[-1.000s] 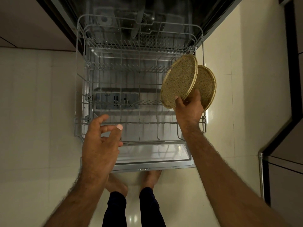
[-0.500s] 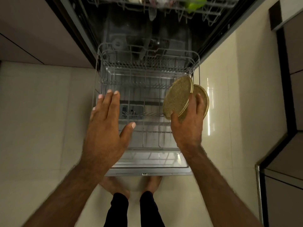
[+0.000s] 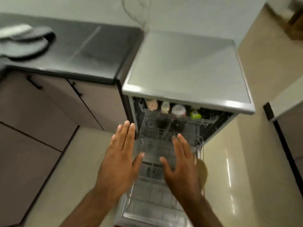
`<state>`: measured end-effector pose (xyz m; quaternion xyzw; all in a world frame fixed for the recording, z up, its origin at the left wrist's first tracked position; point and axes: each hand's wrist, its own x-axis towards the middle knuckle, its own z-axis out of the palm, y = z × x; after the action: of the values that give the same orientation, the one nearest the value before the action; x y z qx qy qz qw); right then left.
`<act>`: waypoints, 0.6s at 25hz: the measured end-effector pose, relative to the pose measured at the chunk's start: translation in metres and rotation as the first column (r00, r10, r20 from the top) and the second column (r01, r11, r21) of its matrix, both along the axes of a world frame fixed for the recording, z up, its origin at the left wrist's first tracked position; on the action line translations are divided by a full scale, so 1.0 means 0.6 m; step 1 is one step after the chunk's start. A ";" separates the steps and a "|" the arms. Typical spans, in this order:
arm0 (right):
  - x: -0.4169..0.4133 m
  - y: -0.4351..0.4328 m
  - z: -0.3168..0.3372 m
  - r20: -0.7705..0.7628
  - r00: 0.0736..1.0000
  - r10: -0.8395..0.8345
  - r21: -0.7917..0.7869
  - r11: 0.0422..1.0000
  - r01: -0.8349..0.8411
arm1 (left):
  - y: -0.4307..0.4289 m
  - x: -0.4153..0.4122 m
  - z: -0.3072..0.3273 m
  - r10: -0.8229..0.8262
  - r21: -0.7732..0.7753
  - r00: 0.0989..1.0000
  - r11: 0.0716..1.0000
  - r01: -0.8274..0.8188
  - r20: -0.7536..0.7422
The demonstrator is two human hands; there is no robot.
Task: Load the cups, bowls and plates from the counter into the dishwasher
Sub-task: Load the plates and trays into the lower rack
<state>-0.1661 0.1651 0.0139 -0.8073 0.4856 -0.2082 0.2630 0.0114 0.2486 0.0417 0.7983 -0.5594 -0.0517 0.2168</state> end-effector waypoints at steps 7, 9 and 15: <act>0.116 0.068 0.269 0.149 0.961 0.234 -0.128 0.968 -0.216 | 0.102 0.096 0.253 0.172 -0.218 0.980 0.965 -0.147 0.103; 0.150 0.090 0.313 0.160 0.950 0.270 -0.175 0.954 -0.242 | 0.134 0.134 0.296 0.198 -0.252 0.970 0.955 -0.159 0.141; 0.298 0.185 0.401 0.168 0.930 0.328 -0.211 0.933 -0.291 | 0.246 0.291 0.378 0.274 -0.334 0.945 0.920 -0.203 0.179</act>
<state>0.0126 0.2764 0.2543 -0.8696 0.3015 -0.2876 0.2650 0.1858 0.3963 0.2684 0.8173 -0.4792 0.1537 0.2806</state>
